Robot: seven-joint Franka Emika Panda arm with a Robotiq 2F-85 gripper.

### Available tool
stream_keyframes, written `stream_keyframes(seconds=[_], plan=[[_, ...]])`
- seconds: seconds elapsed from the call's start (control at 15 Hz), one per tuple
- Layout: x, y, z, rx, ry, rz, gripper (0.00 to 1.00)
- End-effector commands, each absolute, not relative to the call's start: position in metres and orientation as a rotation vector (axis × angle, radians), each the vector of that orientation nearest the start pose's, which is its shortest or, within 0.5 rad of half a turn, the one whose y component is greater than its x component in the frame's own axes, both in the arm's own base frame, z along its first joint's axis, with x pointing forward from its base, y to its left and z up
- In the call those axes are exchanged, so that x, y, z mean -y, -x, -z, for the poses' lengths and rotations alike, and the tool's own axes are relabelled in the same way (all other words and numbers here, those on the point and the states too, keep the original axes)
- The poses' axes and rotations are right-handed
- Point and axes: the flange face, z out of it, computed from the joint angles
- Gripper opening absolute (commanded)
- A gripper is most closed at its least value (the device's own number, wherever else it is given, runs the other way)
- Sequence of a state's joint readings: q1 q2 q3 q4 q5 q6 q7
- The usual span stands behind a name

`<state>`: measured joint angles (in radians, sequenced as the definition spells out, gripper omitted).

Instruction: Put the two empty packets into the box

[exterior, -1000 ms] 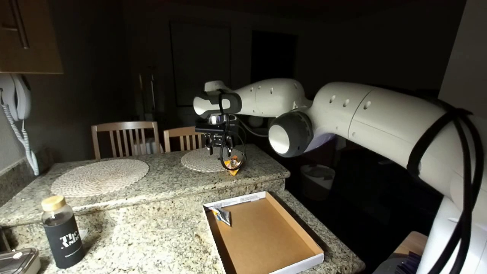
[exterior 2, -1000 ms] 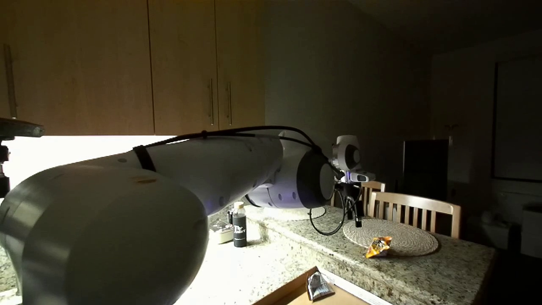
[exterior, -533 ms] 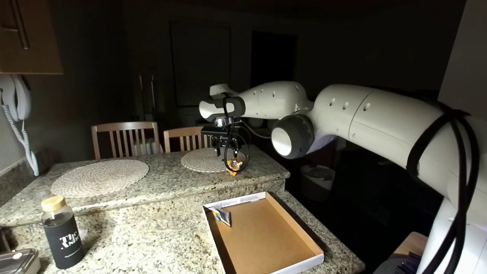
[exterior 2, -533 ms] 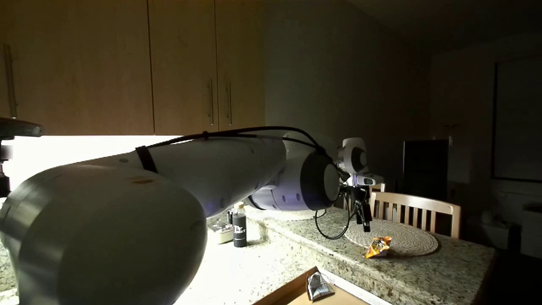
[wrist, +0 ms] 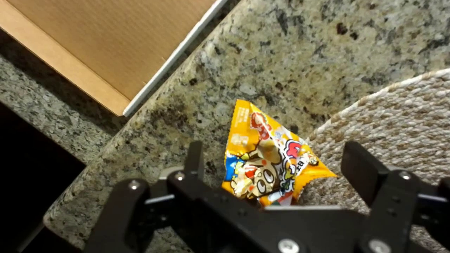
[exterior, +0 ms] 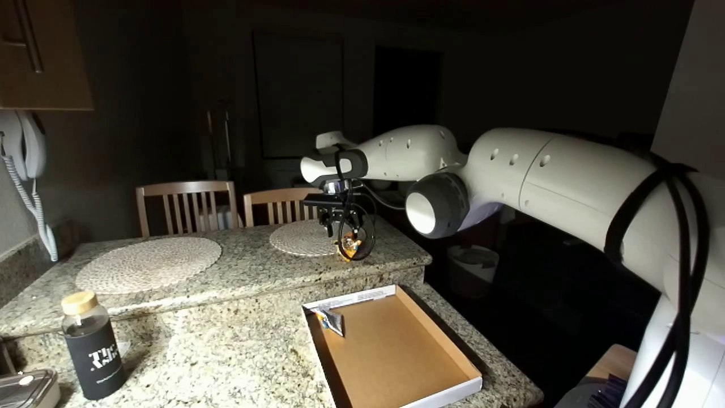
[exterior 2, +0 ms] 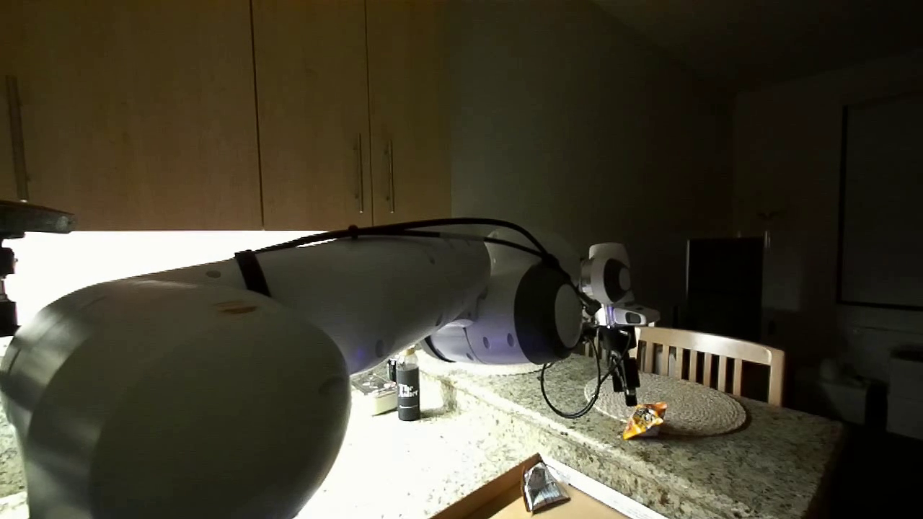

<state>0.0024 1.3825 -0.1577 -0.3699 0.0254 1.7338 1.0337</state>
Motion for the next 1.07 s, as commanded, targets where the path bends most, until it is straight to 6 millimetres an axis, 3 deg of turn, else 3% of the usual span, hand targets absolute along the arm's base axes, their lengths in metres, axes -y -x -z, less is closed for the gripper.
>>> stream_keyframes(seconds=[0.0,0.73,0.8,0.87,1.0], plan=[[0.047,-0.806,-0.209,-1.731,2.746,0.119,1.0],[0.066,-0.809,-0.177,-1.984,2.53,0.222,1.0],[0.067,-0.807,-0.172,-2.004,2.53,0.205,0.75],[0.067,-0.805,-0.167,-2.022,2.528,0.193,0.73],[0.07,-0.802,-0.159,-2.049,2.526,0.15,0.59]])
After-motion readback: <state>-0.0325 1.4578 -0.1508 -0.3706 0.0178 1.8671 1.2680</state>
